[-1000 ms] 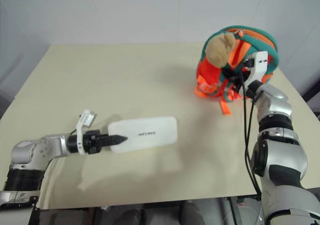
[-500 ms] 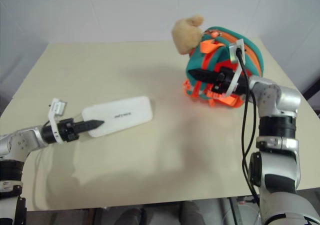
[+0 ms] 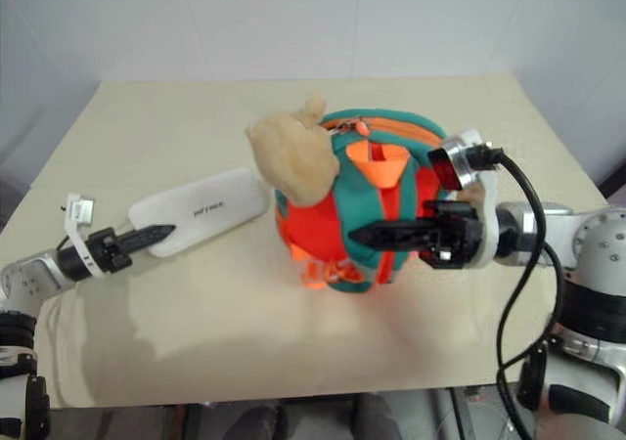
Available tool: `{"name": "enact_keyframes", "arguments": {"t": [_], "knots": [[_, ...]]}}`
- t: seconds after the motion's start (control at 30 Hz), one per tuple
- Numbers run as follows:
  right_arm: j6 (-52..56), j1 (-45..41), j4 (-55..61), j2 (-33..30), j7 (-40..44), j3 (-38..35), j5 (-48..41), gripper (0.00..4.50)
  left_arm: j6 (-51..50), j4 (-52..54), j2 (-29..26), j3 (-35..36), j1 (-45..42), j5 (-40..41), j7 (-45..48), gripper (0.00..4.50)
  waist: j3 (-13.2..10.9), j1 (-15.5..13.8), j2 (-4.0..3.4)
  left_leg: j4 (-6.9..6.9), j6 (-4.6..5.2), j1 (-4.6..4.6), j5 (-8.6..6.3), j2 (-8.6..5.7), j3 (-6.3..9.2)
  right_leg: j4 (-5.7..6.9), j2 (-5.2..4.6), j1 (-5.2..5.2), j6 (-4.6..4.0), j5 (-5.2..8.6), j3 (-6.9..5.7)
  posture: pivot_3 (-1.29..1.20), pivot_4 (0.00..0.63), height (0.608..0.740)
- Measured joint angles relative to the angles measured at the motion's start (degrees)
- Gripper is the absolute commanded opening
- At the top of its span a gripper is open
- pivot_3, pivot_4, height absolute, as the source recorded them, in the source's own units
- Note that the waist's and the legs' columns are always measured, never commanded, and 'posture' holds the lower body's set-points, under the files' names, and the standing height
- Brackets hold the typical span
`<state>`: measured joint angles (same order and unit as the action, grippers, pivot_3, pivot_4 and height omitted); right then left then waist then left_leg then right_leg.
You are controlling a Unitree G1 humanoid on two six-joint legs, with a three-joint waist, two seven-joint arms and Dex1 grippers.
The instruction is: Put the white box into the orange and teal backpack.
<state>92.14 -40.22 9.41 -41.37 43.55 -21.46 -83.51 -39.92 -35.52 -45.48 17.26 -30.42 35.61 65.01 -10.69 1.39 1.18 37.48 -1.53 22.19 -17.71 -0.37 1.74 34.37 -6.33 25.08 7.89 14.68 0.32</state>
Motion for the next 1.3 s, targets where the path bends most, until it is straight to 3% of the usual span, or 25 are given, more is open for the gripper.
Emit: {"name": "enact_keyframes", "arguments": {"t": [0.3, 0.73, 0.87, 1.0, 1.3], "knots": [[-4.4, 4.0, -0.7, -3.5, 1.1, 4.3, 2.3, 0.63, -0.2, 12.8, 2.8, 1.5, 6.6, 1.6, 0.0, 1.24, 0.0, -0.1, 0.05, 0.29, 0.04, 0.01, -0.03, 0.03, -0.02, 0.17, 0.00, -0.04, 0.00, -0.02, 0.02, 0.00, 0.150, 0.740], [-13.6, 6.4, -1.7, -4.2, 9.5, 11.5, 12.8, 0.63, -7.0, 34.7, 2.6, 14.3, 8.3, 18.0, -4.2, 1.24, 0.0, -0.1, 0.07, 0.36, 0.08, 0.00, -0.05, 0.04, -0.04, 0.14, 0.01, -0.10, 0.02, -0.03, 0.02, 0.00, 0.150, 0.740], [-15.8, 6.4, -2.8, -3.8, 10.9, 13.2, 15.4, 0.63, -13.1, 37.9, 1.9, 14.2, 7.8, 24.9, -5.9, 1.24, 0.0, 0.0, 0.07, 0.44, 0.09, -0.12, -0.06, 0.04, 0.00, 0.14, 0.04, -0.29, 0.02, -0.03, 0.00, 0.00, 0.150, 0.740], [-17.1, 6.3, -3.1, -3.3, 11.7, 14.6, 17.1, 0.63, -15.1, 39.6, 1.2, 12.7, 5.1, 26.7, -6.1, 1.24, 0.0, 0.0, 0.07, 0.49, 0.09, -0.17, -0.06, 0.04, 0.02, 0.13, 0.08, -0.38, 0.02, -0.05, 0.01, 0.00, 0.150, 0.740], [-18.0, 6.0, -3.4, -2.6, 12.0, 15.3, 18.8, 0.63, -9.3, 36.4, -1.3, 2.9, -2.3, 21.2, 1.8, 1.24, 0.0, 0.1, 0.07, 0.48, 0.10, -0.21, -0.06, 0.07, 0.02, 0.06, 0.19, -0.44, 0.01, -0.07, 0.02, 0.00, 0.150, 0.740]]}}
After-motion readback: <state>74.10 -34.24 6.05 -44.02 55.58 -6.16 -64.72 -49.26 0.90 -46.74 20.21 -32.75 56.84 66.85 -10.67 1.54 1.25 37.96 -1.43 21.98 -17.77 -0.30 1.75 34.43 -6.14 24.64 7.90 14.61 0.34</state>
